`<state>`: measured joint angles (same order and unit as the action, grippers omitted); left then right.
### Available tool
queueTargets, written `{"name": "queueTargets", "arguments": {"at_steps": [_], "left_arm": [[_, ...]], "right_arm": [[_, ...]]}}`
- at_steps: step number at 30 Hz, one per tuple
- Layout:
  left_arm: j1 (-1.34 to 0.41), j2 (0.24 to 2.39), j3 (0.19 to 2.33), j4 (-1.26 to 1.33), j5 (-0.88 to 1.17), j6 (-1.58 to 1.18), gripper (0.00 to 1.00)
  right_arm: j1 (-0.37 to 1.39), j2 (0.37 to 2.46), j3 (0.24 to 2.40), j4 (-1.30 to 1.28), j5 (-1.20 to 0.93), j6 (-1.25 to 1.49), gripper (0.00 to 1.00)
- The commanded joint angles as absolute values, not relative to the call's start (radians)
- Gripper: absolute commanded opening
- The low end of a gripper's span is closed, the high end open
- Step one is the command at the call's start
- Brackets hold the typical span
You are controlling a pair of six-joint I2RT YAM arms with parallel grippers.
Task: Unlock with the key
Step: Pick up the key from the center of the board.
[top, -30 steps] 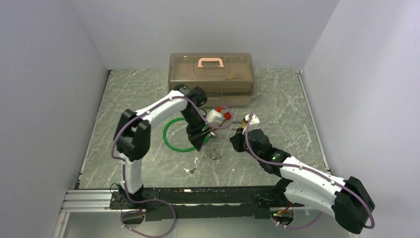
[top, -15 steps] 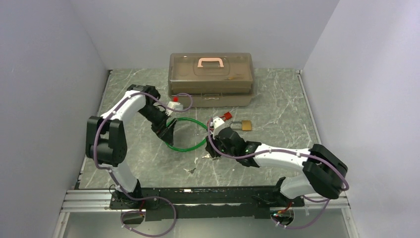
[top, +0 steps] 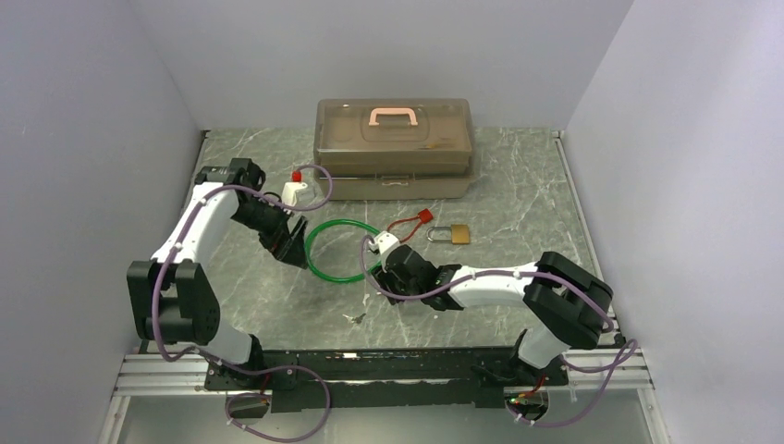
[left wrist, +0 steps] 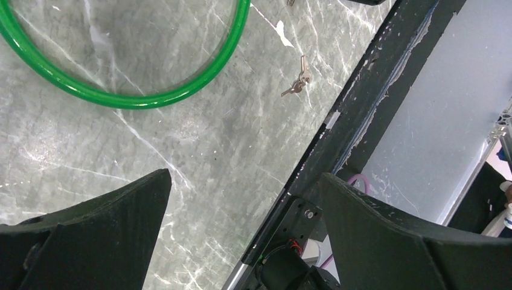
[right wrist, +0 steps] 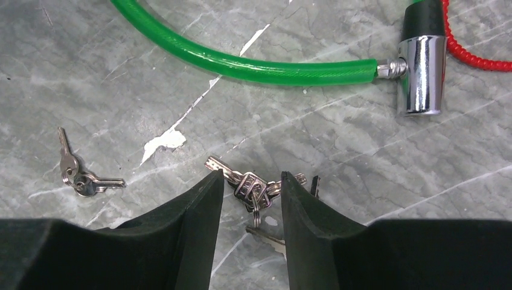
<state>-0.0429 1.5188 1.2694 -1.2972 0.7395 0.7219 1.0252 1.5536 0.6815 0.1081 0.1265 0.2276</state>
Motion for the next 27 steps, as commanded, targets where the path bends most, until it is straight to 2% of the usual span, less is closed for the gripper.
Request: {"name": "queueTargets", "arguments": {"at_steps": [1, 16, 18, 23, 27], "left_arm": [[-0.035, 1.424, 1.244, -1.29, 0.758, 0.733, 0.99], [-0.017, 1.283, 1.251, -1.292, 0.75, 0.706, 0.99], [-0.016, 1.272, 1.251, -1.29, 0.737, 0.705, 0.99], [-0.017, 1.271, 1.254, -1.29, 0.738, 0.706, 0.99], [-0.018, 1.291, 1.245, -1.275, 0.771, 0.703, 0.99]], "right_arm": [[1.036, 1.567, 0.731, 0.106, 0.166, 0.198, 0.42], [1.075, 1.601, 0.682, 0.093, 0.199, 0.217, 0.33], [1.075, 1.611, 0.683, 0.093, 0.199, 0.216, 0.28], [1.075, 1.571, 0.684, 0.089, 0.215, 0.217, 0.0], [1.076, 1.522, 0.686, 0.074, 0.207, 0.215, 0.0]]}}
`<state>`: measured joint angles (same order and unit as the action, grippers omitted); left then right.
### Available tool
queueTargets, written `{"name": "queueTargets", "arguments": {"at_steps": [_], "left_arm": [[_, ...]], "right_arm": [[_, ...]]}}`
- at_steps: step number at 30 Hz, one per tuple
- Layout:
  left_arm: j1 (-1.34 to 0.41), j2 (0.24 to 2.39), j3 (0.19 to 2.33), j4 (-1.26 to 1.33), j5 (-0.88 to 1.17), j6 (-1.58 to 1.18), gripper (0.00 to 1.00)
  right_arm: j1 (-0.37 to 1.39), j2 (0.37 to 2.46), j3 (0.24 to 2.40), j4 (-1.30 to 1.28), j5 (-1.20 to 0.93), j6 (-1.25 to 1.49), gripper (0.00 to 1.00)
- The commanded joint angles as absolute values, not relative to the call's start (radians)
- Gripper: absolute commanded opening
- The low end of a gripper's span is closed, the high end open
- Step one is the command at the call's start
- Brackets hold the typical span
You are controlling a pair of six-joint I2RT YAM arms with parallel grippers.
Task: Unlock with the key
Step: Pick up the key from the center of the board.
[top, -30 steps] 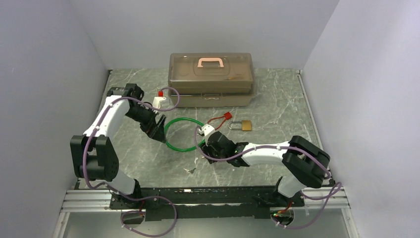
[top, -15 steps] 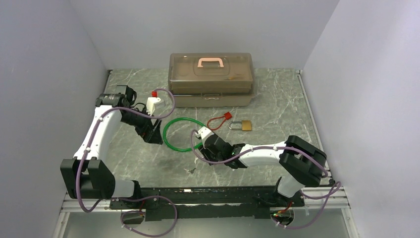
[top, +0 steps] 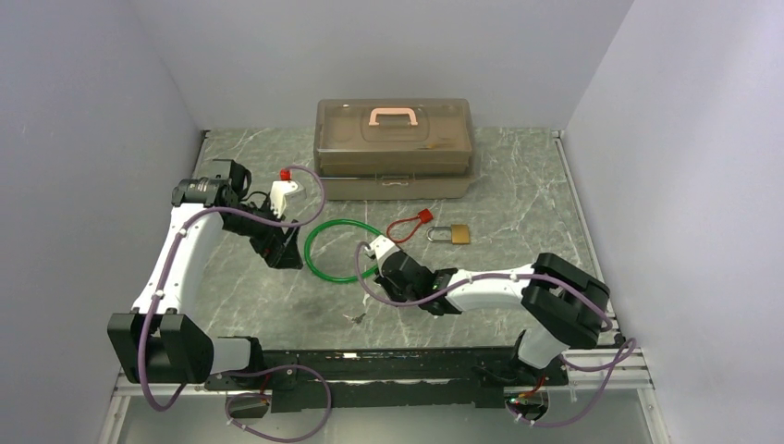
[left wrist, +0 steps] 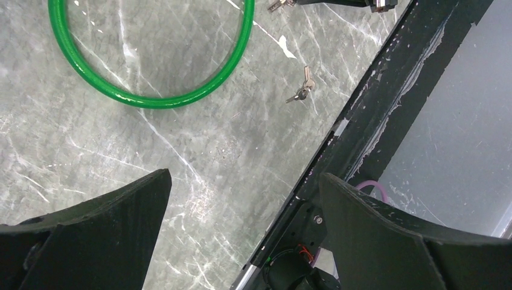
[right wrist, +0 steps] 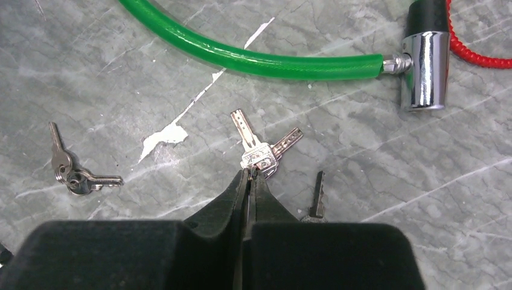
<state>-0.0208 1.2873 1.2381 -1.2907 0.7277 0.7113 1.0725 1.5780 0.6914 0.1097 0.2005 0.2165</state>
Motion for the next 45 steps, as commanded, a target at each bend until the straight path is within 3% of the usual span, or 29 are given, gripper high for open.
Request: {"name": "queueTargets", "arguments": {"at_steps": [1, 5, 13, 25, 37, 41, 45], "left_arm": [[-0.019, 1.298, 1.242, -1.269, 0.779, 0.7, 0.99], [-0.057, 1.321, 1.216, -1.239, 0.791, 0.684, 0.99], [-0.305, 1.353, 1.184, -1.143, 0.787, 0.682, 0.99], [-0.326, 1.284, 1.166, -1.002, 1.086, 0.92, 0.99], [-0.46, 1.288, 1.225, -0.989, 1.047, 1.025, 0.99], [-0.485, 1.283, 1.227, -0.988, 1.052, 1.004, 0.9], [-0.524, 1.27, 1.221, -0.974, 1.024, 0.969, 0.72]], "right_arm": [[1.075, 1.503, 0.68, 0.08, 0.201, 0.22, 0.0], [1.075, 1.432, 0.665, 0.09, 0.167, 0.237, 0.0], [1.067, 1.254, 0.68, 0.063, 0.107, 0.259, 0.0], [1.029, 1.044, 0.749, 0.051, -0.069, 0.33, 0.0], [0.935, 1.008, 0.759, 0.223, -0.375, 0.472, 0.0], [0.923, 1.011, 0.764, 0.259, -0.406, 0.499, 0.0], [0.911, 1.019, 0.767, 0.302, -0.425, 0.529, 0.0]]}}
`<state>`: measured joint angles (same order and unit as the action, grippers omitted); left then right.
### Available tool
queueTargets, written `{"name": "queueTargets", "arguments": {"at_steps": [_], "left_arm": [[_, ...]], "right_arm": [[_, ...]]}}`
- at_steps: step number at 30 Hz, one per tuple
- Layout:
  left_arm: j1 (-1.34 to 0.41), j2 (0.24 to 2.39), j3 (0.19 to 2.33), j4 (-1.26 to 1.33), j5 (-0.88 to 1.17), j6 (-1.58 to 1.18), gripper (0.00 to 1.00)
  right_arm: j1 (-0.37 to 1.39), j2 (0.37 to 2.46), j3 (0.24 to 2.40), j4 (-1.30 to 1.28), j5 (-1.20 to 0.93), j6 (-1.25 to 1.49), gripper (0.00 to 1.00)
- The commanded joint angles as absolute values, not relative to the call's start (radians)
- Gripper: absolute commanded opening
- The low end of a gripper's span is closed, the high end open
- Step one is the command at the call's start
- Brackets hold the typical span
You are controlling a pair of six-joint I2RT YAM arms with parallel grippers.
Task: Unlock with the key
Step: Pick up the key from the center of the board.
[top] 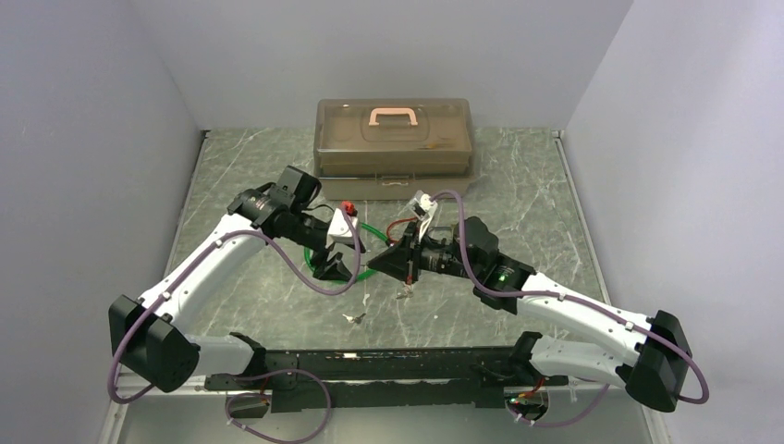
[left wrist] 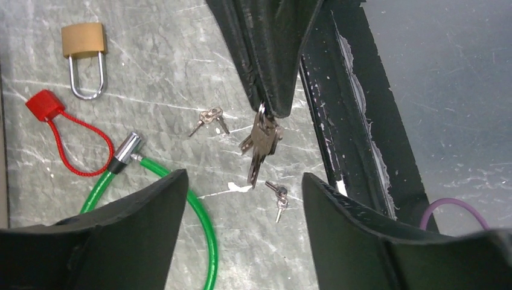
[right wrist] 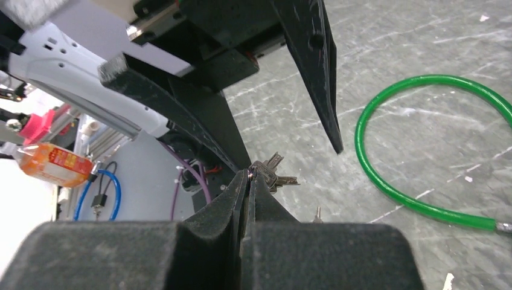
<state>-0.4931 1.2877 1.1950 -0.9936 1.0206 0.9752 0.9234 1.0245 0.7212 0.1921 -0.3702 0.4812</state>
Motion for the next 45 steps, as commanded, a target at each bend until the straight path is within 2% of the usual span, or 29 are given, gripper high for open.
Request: {"name": "queueTargets", "arguments": {"at_steps": [1, 5, 9, 17, 26, 31, 34, 36, 40, 42, 45], "left_arm": [[-0.529, 1.267, 1.221, -0.977, 1.02, 0.968, 0.68], [-0.536, 1.251, 1.218, -0.986, 0.998, 0.962, 0.45], [-0.537, 1.234, 1.221, -0.997, 0.984, 0.957, 0.34], [-0.538, 1.209, 1.21, -0.98, 0.934, 0.937, 0.27], [-0.552, 1.203, 1.209, -0.952, 0.9, 0.906, 0.01], [-0.559, 1.193, 1.209, -0.954, 0.859, 0.915, 0.0], [-0.573, 1.184, 1.227, -0.986, 0.809, 0.95, 0.0], [-0.59, 1.171, 1.241, -1.015, 0.736, 0.994, 0.0], [-0.635, 1.147, 1.28, -1.094, 0.534, 1.091, 0.0], [-0.653, 1.117, 1.292, -1.116, 0.436, 1.153, 0.0], [-0.68, 1.049, 1.289, -1.081, 0.321, 1.237, 0.0]], "right_arm": [[0.91, 1.019, 0.767, 0.308, -0.427, 0.536, 0.0], [0.905, 1.022, 0.761, 0.326, -0.421, 0.55, 0.0], [0.904, 1.026, 0.751, 0.336, -0.409, 0.558, 0.0], [0.904, 1.033, 0.748, 0.336, -0.402, 0.568, 0.0], [0.905, 1.045, 0.734, 0.328, -0.399, 0.572, 0.0], [0.902, 1.05, 0.722, 0.331, -0.404, 0.581, 0.0], [0.902, 1.058, 0.721, 0.336, -0.42, 0.588, 0.07], [0.896, 1.062, 0.722, 0.344, -0.437, 0.598, 0.16], [0.882, 1.063, 0.748, 0.342, -0.467, 0.603, 0.43], [0.874, 1.058, 0.774, 0.322, -0.482, 0.591, 0.5], [0.861, 1.044, 0.806, 0.293, -0.485, 0.574, 0.54]]}}
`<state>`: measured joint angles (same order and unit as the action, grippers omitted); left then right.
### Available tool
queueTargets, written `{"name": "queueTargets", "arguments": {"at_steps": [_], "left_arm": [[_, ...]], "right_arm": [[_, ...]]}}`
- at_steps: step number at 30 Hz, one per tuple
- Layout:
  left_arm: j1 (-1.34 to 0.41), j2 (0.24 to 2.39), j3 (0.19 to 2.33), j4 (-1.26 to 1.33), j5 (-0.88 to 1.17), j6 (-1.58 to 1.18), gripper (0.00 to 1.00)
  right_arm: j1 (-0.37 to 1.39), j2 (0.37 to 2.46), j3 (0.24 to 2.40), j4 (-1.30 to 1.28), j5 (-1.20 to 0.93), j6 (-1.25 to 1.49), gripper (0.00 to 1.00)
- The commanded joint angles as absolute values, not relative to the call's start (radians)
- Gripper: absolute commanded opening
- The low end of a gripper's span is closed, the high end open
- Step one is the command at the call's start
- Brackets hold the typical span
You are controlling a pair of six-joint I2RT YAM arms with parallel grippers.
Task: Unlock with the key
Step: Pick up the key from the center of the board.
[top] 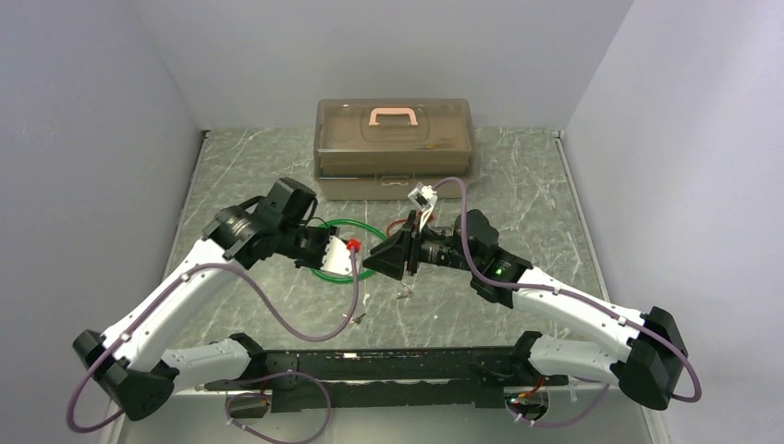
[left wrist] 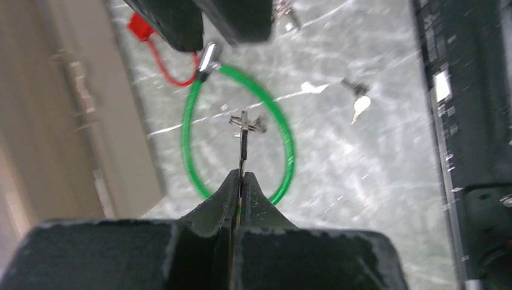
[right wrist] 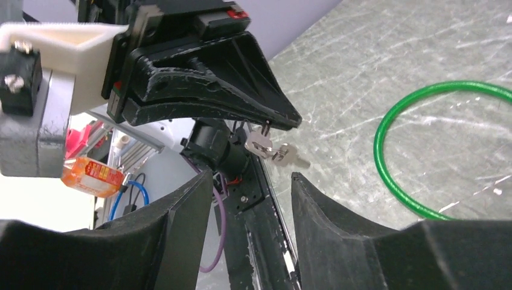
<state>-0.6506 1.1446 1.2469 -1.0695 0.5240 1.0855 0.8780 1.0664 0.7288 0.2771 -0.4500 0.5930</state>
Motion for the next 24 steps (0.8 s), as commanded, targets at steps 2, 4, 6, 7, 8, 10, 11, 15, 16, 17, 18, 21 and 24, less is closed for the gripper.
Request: {"name": "queueTargets", "arguments": {"at_steps": [2, 4, 6, 7, 8, 10, 11, 15, 16, 17, 18, 21, 24], "left_arm": [[-0.716, 0.99, 1.274, -1.022, 0.232, 1.282, 0.0], [-0.77, 0.908, 1.231, -0.937, 0.157, 1.353, 0.0], [-0.851, 0.81, 1.154, -0.822, 0.066, 1.443, 0.0], [-0.899, 0.76, 1.102, -0.749, 0.02, 1.497, 0.0], [-0.943, 0.706, 1.034, -0.677, -0.011, 1.558, 0.0], [-1.027, 0.606, 0.913, -0.478, -0.082, 1.747, 0.0], [-1.063, 0.557, 0.854, -0.391, -0.103, 1.849, 0.0], [-1.107, 0.454, 0.686, -0.177, -0.081, 2.172, 0.0], [-1.109, 0.445, 0.676, -0.158, -0.069, 2.212, 0.0], [-1.11, 0.444, 0.669, -0.138, -0.068, 2.238, 0.0], [-1.111, 0.446, 0.662, -0.115, -0.07, 2.256, 0.0], [-1.114, 0.46, 0.652, -0.055, -0.087, 2.302, 0.0], [-1.114, 0.478, 0.626, 0.039, -0.095, 2.365, 0.0]], "right_arm": [[0.846, 1.033, 0.817, 0.288, -0.495, 0.574, 0.55], [0.835, 1.027, 0.823, 0.295, -0.503, 0.583, 0.55], [0.832, 1.031, 0.838, 0.307, -0.515, 0.591, 0.55], [0.83, 1.041, 0.848, 0.317, -0.525, 0.595, 0.55], [0.83, 1.052, 0.859, 0.325, -0.536, 0.602, 0.55], [0.832, 1.078, 0.879, 0.351, -0.566, 0.622, 0.55], [0.831, 1.092, 0.889, 0.37, -0.584, 0.633, 0.55], [0.835, 1.126, 0.908, 0.445, -0.637, 0.676, 0.55], [0.836, 1.127, 0.906, 0.462, -0.65, 0.685, 0.56], [0.837, 1.126, 0.903, 0.481, -0.662, 0.695, 0.56], [0.838, 1.126, 0.899, 0.493, -0.675, 0.704, 0.56], [0.84, 1.126, 0.882, 0.526, -0.705, 0.73, 0.56], [0.844, 1.138, 0.86, 0.56, -0.726, 0.759, 0.56]]}}
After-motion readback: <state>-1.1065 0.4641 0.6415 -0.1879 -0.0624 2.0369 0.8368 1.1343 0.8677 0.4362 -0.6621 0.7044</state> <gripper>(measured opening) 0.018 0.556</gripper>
